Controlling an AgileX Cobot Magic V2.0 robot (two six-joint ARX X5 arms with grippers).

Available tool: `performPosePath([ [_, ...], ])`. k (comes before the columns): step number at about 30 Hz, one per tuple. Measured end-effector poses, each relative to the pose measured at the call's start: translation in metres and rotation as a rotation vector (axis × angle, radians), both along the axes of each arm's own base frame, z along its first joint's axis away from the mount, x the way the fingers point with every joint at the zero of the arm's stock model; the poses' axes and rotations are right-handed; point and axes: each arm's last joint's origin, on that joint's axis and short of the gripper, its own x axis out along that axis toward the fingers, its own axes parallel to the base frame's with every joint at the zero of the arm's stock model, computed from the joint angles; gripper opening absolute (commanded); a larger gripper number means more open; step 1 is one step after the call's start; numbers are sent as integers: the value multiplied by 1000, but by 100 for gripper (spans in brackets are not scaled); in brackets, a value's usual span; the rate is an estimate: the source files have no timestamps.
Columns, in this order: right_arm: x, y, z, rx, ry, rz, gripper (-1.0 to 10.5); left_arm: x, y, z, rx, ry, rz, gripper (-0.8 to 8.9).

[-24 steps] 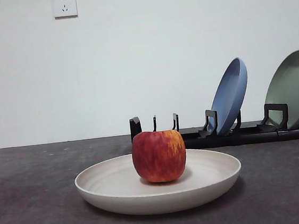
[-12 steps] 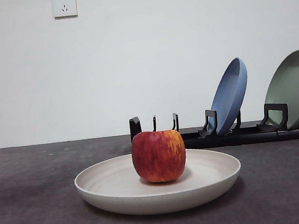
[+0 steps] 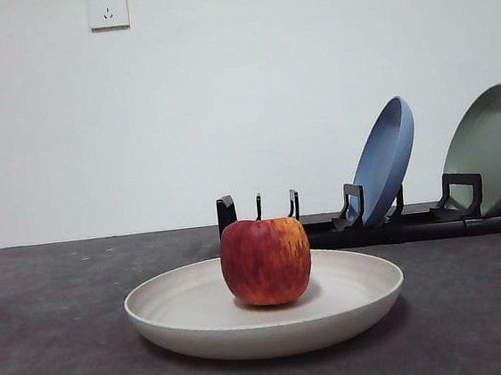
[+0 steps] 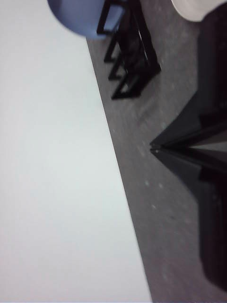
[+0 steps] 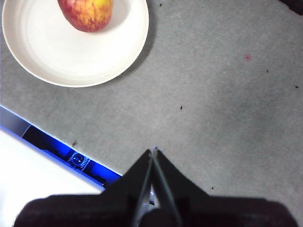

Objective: Take the yellow plate from the plate rack,put the plate on the table,take the apple from the table,put the apple in the plate

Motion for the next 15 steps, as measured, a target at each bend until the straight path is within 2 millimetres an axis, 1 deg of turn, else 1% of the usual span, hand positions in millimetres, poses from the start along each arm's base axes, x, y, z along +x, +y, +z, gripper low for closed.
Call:
performPosePath([
  [5, 0, 0, 0, -1, 0, 0, 2, -4, 4, -19, -34, 107, 46, -4],
  [10, 0, 0, 0, 0, -1, 0, 2, -3, 5, -39, -93, 247, 96, -4],
  [15, 0, 0, 0, -1, 0, 0, 2, -3, 4, -39, -132, 249, 64, -4],
])
